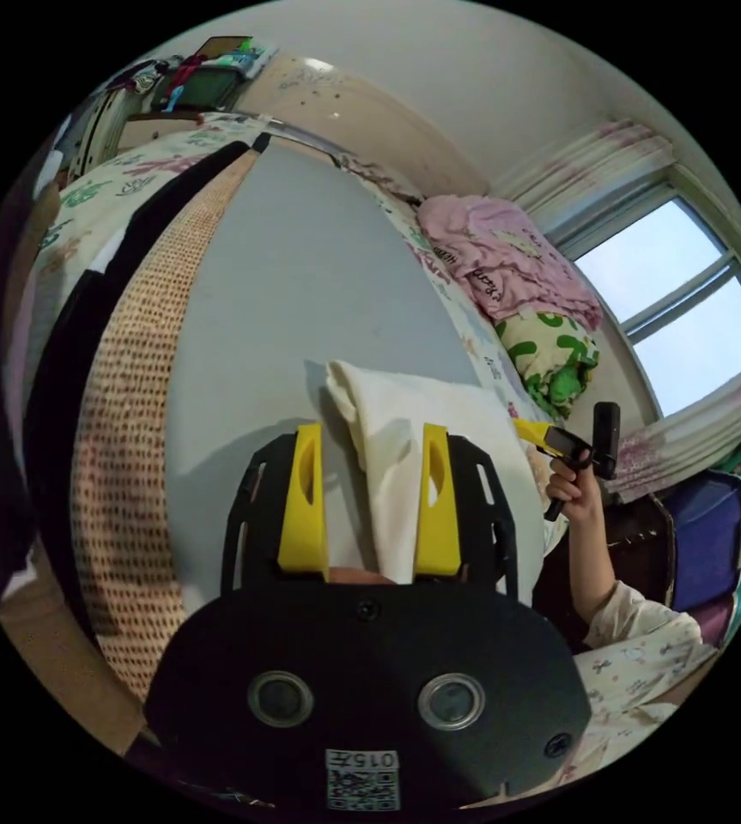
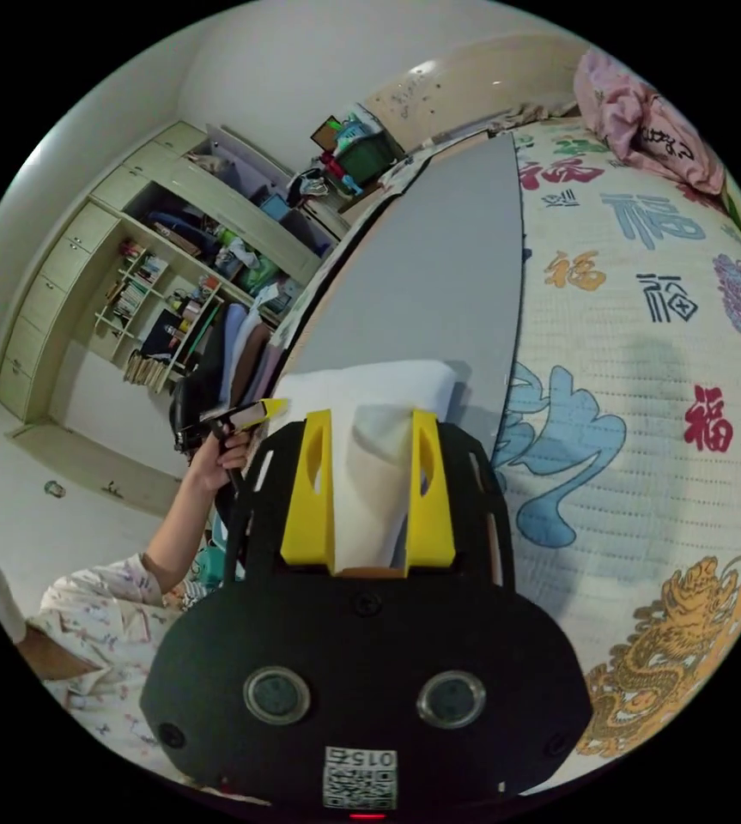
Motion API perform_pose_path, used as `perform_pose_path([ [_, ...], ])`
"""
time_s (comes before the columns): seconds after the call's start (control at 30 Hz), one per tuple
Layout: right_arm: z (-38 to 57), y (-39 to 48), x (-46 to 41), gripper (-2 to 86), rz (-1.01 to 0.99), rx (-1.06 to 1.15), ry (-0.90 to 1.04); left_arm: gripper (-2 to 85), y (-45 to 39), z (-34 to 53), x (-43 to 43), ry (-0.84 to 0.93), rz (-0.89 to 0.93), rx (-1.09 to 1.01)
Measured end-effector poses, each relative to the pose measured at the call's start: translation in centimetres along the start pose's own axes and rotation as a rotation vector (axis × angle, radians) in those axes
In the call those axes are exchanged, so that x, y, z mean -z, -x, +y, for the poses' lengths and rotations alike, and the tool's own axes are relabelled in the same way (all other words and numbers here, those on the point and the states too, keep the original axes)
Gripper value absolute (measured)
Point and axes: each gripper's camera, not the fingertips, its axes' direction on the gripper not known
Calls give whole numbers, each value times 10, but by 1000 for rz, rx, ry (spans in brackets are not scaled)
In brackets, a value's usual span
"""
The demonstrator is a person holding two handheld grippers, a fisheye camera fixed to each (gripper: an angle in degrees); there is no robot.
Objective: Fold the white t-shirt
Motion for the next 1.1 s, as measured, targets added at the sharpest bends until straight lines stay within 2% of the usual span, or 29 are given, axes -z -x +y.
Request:
perform_pose_path([
  [0.2, 18, -80, 7, 143, 80, -8, -69, 133, -11, -25, 19, 1, -5, 18],
  [0.3, 20, -129, -18, 144, 30, -11, 19, 112, -24, -31, 32, 3, -24, 21],
  [0.4, 30, -175, -53, 126, 16, -3, 106, 74, -32, -37, 43, 69, 33, 47],
  [0.47, 46, -200, -59, 105, 14, 0, 99, 58, -45, -32, 63, 47, 32, 22],
  [0.57, 93, -220, -50, 73, -2, 98, 16, 45, -78, -2, 133, -97, 85, -65],
  [0.63, 129, -217, -37, 66, -43, 197, -54, 40, -113, 43, 213, -237, 103, -171],
  [0.77, 224, -170, -19, 63, -192, 479, -167, 36, -154, 143, 358, -474, 85, -300],
  [0.83, 266, -138, -27, 63, -259, 619, -187, 36, -171, 222, 461, -623, 54, -336],
  [0.87, 293, -116, -38, 63, -303, 710, -190, 35, -175, 243, 486, -655, 36, -350],
  [0.93, 330, -84, -68, 63, -382, 828, -166, 35, -196, 330, 584, -782, -73, -398],
  [0.97, 351, -65, -97, 63, -444, 885, -137, 35, -202, 352, 607, -810, -109, -403],
  [1.03, 382, -37, -153, 63, -520, 960, -82, 35, -222, 434, 689, -906, -289, -382],
  [1.1, 428, -4, -245, 63, -597, 1036, -7, 35, -232, 488, 738, -951, -436, -327],
])
